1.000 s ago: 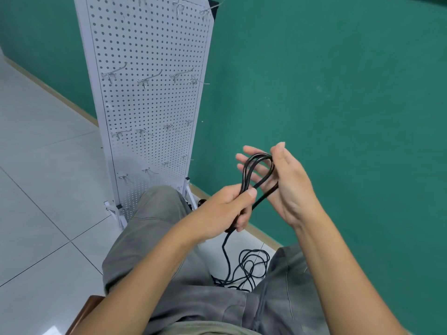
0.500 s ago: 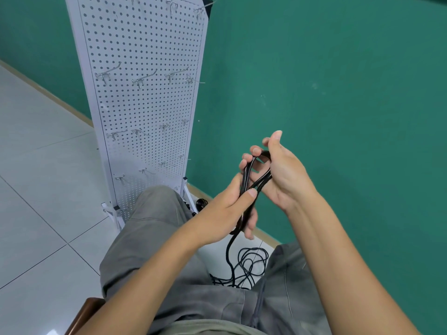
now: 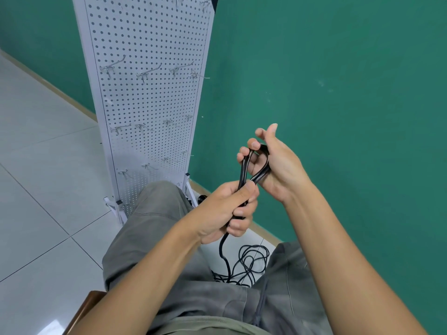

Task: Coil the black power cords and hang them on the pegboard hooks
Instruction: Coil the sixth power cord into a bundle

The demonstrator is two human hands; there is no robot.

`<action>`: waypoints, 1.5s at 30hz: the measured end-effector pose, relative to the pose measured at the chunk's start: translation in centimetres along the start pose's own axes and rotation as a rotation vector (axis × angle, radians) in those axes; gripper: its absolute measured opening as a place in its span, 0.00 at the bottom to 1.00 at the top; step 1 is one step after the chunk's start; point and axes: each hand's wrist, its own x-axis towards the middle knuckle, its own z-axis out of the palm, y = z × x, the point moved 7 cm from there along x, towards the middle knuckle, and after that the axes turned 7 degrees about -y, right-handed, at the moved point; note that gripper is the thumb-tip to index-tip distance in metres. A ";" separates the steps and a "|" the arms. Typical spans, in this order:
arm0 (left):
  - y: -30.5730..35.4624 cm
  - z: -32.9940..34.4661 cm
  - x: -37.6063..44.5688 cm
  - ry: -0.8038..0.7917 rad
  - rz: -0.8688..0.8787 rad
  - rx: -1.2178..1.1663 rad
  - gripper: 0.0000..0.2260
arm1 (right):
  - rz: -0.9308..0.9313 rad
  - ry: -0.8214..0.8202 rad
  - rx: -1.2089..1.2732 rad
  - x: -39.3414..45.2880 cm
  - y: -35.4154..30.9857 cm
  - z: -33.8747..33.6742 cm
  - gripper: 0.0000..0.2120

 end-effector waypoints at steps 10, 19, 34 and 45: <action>2.6 -3.8 -0.7 0.273 0.149 -0.185 0.25 | 0.270 -0.262 -0.207 -3.0 9.2 0.0 0.39; 6.3 -10.1 -4.1 0.557 0.301 -0.190 0.25 | 0.305 -0.405 -0.638 -5.3 13.6 -0.5 0.25; 3.4 -8.4 -2.0 0.518 0.085 0.253 0.21 | -0.135 -0.190 -1.150 -4.6 1.5 0.0 0.10; 1.2 -3.0 -0.1 0.271 -0.003 0.399 0.22 | -0.241 0.208 -1.427 -4.4 -2.5 -1.2 0.17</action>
